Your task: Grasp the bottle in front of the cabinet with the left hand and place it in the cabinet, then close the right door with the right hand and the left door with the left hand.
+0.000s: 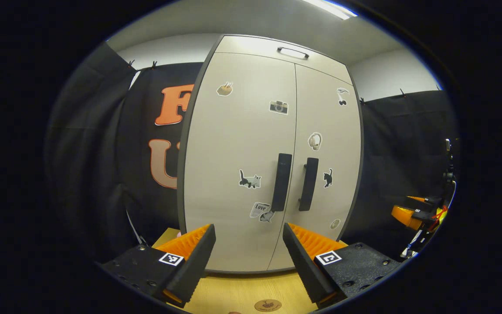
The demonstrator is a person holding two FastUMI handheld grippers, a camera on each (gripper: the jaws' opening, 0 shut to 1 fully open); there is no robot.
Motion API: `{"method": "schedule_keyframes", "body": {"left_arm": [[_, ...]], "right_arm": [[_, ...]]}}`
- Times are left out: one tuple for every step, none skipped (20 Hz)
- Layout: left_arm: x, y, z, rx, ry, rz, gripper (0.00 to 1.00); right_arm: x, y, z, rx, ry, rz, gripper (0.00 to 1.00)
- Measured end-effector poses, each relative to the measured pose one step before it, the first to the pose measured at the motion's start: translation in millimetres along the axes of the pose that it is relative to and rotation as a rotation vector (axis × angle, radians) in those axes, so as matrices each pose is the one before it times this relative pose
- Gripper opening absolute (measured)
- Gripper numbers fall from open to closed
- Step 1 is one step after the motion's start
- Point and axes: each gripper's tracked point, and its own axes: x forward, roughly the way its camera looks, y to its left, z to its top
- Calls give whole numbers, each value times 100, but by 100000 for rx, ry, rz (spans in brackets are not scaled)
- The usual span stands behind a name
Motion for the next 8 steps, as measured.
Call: {"method": "schedule_keyframes", "body": {"left_arm": [[-306,262,59,-339,-315,1122,95],[-185,178,95,-742,-226,642,97],[-395,79,85,-809,-222,175,97],[-330,-2,155,-444,-359,-165,95],[-342,71,62,-85,-402,32,95],[-340,60,140,274,-329,110,96],[-438,44,71,408,-314,215,96],[-332,82,164,382,-398,207,96]], "right_arm": [[-237,-14,66,171,-242,-263,95],[-294,29,137,295,-286,315,95],[-285,128,96,417,-403,443,95],[-334,3,104,217,-470,271,95],[-427,-41,161,-141,-422,-6,95],[-265,-101,92,-394,-447,-163,95],[-355,-10,91,-379,-304,-81,95],[-207,70,50,-218,-251,-71,95]]}}
